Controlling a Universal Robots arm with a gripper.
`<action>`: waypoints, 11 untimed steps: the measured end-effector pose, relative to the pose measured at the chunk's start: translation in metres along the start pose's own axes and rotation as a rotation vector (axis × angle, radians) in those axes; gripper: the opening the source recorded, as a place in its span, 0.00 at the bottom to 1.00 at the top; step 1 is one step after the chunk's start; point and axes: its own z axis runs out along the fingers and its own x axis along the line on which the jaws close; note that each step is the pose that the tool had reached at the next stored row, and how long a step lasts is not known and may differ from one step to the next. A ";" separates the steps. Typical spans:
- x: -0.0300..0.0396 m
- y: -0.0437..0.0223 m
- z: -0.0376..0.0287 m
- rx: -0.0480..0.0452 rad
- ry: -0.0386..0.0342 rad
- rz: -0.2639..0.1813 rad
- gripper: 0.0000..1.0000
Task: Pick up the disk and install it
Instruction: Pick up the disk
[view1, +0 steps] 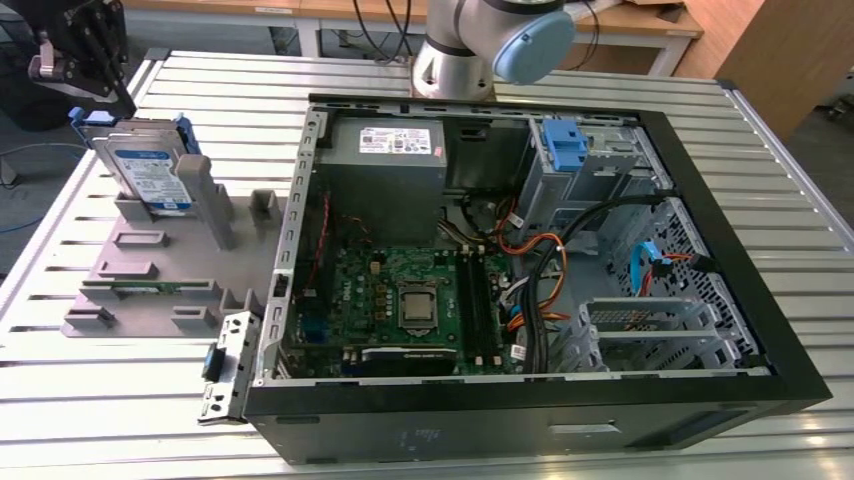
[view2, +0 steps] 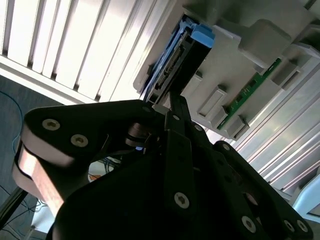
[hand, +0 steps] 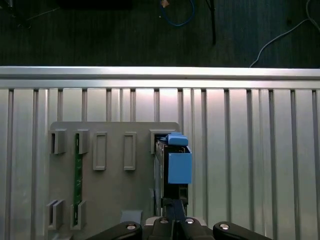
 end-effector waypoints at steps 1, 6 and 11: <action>0.0001 0.0000 0.0000 0.0001 0.0007 0.000 0.11; 0.0000 0.0000 -0.0004 0.0002 0.0040 0.000 0.11; -0.0001 0.0000 -0.0005 0.0001 0.0041 0.000 0.11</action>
